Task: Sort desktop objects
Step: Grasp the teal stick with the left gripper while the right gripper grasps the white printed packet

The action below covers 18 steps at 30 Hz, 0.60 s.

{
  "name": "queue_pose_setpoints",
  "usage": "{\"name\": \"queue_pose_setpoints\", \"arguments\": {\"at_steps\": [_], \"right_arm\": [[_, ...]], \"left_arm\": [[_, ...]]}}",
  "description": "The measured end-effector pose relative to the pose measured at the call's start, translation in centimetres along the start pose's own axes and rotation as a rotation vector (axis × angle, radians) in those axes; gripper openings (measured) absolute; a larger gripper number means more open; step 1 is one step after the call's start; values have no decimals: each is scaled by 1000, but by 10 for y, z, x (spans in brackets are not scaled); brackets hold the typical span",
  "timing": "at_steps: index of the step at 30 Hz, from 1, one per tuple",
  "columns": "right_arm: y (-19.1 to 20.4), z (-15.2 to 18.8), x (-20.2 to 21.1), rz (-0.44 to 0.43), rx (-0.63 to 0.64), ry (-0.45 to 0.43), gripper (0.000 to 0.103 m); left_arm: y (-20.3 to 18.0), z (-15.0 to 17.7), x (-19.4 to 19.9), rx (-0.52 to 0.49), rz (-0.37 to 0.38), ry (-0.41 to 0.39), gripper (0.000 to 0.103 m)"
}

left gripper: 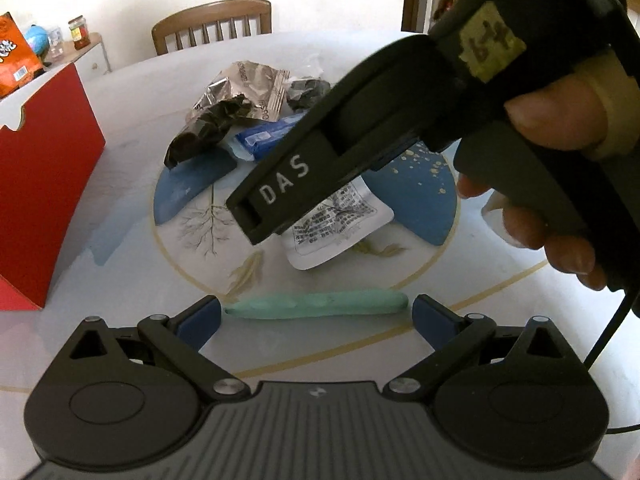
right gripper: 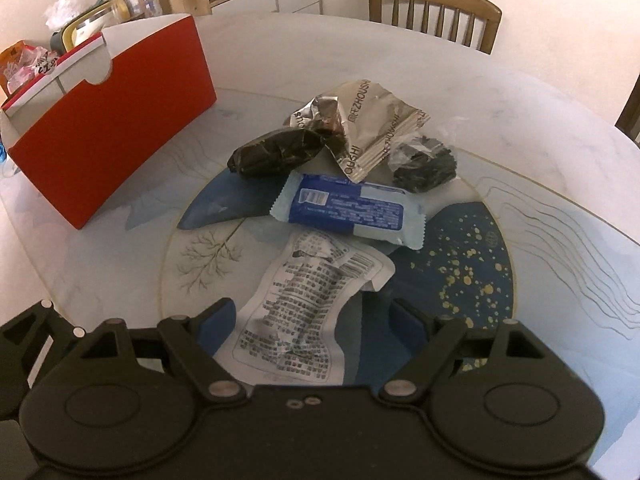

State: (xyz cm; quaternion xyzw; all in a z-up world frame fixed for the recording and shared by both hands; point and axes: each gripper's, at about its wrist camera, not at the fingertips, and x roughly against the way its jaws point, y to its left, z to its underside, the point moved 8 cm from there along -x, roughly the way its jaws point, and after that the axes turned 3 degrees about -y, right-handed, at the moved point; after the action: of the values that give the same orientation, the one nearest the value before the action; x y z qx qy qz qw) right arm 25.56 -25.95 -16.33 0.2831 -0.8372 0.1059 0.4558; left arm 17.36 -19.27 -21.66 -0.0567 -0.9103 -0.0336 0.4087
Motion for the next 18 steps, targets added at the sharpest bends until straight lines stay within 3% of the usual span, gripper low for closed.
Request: {"name": "queue_pose_setpoints", "arguments": {"at_steps": [14,18], "right_arm": [[8,1,-8,28,24,16,85],[9,2,-8,53,30,11,75]], "left_arm": [[2,-1,-4,-11,3,-36,103],[3,1,-3,-16,11,-42,102]]}}
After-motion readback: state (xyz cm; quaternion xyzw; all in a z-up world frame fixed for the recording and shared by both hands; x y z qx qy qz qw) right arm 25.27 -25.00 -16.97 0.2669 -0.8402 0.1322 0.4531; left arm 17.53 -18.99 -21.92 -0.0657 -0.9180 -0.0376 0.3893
